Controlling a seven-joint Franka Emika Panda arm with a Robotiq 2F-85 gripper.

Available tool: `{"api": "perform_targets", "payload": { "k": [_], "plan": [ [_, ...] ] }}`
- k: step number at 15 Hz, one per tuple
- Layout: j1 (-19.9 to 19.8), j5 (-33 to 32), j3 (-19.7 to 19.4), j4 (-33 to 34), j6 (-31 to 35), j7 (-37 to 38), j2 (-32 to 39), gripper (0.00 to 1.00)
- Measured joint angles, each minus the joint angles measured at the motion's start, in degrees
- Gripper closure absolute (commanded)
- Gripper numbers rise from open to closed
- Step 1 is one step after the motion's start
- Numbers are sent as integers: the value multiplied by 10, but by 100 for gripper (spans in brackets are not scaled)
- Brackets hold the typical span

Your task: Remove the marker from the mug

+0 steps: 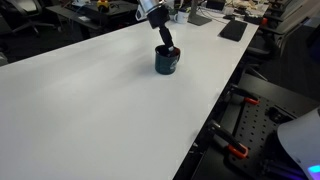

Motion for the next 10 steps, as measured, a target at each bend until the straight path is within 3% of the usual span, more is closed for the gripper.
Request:
{"api": "perform_targets", "payload": {
  "k": [10],
  "plan": [
    [1, -6, -6, 0, 0, 50, -13, 0]
  ]
}}
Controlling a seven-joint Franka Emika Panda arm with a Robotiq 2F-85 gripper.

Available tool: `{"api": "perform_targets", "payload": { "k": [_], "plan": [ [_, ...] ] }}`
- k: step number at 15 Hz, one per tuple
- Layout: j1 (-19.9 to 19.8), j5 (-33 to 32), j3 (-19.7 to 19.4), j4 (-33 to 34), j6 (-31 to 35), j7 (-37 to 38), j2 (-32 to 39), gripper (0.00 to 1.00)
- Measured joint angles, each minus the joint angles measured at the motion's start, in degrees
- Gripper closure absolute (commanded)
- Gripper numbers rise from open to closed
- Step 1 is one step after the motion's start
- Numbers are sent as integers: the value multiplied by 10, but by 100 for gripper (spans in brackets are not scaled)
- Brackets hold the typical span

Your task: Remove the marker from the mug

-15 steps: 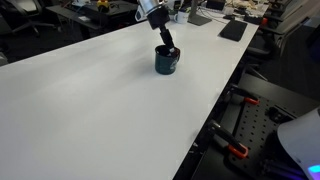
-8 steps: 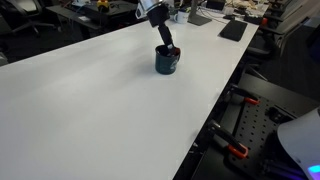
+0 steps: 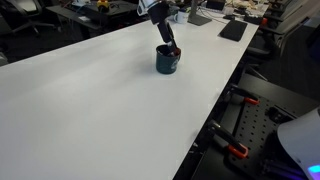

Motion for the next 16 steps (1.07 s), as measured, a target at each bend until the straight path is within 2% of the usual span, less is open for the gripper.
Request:
{"api": "perform_targets", "payload": {
  "k": [1, 2, 4, 5, 6, 7, 13, 16],
  "plan": [
    [0, -2, -2, 0, 0, 12, -1, 0],
    [0, -2, -5, 0, 0, 21, -1, 13],
    [0, -3, -8, 0, 0, 32, -2, 25],
    [0, -3, -9, 0, 0, 35, -2, 44],
    [0, -3, -9, 0, 0, 37, -2, 51],
    [0, -3, -9, 0, 0, 37, -2, 43],
    [0, -3, -8, 0, 0, 37, -2, 39],
    [0, -3, -8, 0, 0, 37, -2, 52]
  ]
}}
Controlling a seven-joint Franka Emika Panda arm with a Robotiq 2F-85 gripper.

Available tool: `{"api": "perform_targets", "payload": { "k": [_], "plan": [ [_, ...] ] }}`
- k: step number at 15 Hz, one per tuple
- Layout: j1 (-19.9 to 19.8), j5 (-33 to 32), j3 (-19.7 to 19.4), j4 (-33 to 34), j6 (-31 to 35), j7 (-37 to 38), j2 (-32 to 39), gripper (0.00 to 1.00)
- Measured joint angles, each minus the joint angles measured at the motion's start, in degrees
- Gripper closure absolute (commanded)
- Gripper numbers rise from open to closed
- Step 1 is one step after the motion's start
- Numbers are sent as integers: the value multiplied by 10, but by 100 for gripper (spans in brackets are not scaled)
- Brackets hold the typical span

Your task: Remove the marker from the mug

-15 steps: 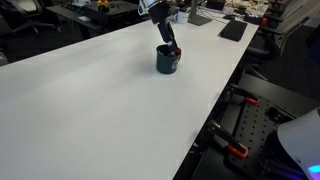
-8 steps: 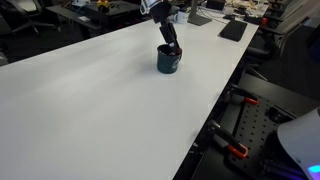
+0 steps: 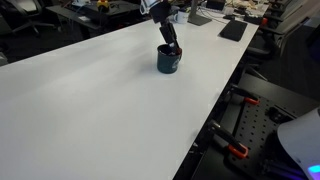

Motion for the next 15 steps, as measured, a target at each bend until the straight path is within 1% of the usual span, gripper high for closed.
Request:
{"api": "perform_targets", "payload": {
  "k": [1, 2, 3, 5, 6, 8, 10, 11, 15],
  "plan": [
    [0, 0, 0, 0, 0, 0, 0, 55],
    [0, 0, 0, 0, 0, 0, 0, 72],
    [0, 0, 1, 0, 0, 0, 0, 80],
    [0, 0, 1, 0, 0, 0, 0, 89],
    [0, 0, 2, 0, 0, 0, 0, 89],
    [0, 0, 2, 0, -2, 0, -2, 84],
    [0, 0, 2, 0, -2, 0, -2, 83],
    [0, 0, 2, 0, -2, 0, -2, 96],
    [0, 0, 2, 0, -2, 0, -2, 96]
  ]
}}
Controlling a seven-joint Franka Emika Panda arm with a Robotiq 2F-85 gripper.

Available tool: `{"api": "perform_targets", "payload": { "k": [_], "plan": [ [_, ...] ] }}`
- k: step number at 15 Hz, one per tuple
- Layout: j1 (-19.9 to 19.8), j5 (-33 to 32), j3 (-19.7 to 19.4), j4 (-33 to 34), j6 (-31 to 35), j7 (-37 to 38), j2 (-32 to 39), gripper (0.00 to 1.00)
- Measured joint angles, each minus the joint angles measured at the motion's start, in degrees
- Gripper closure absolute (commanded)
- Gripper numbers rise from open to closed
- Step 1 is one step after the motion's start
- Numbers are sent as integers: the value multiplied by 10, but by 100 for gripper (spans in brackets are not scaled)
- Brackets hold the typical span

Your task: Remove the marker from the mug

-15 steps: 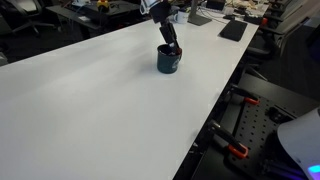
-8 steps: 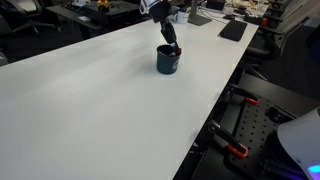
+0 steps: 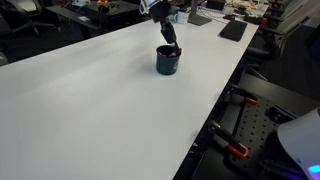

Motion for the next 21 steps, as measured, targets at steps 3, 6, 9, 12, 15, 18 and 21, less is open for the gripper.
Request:
{"api": "perform_targets", "payload": {
  "k": [3, 6, 9, 12, 15, 18, 21],
  "plan": [
    [0, 0, 0, 0, 0, 0, 0, 96],
    [0, 0, 0, 0, 0, 0, 0, 96],
    [0, 0, -1, 0, 0, 0, -1, 96],
    [-1, 0, -5, 0, 0, 2, -7, 96],
    [-1, -1, -10, -1, 0, 9, -22, 96],
    [-1, -12, -16, -4, 0, 26, -43, 96],
    [-1, -18, -17, -11, -1, 28, -59, 56]
  ]
}}
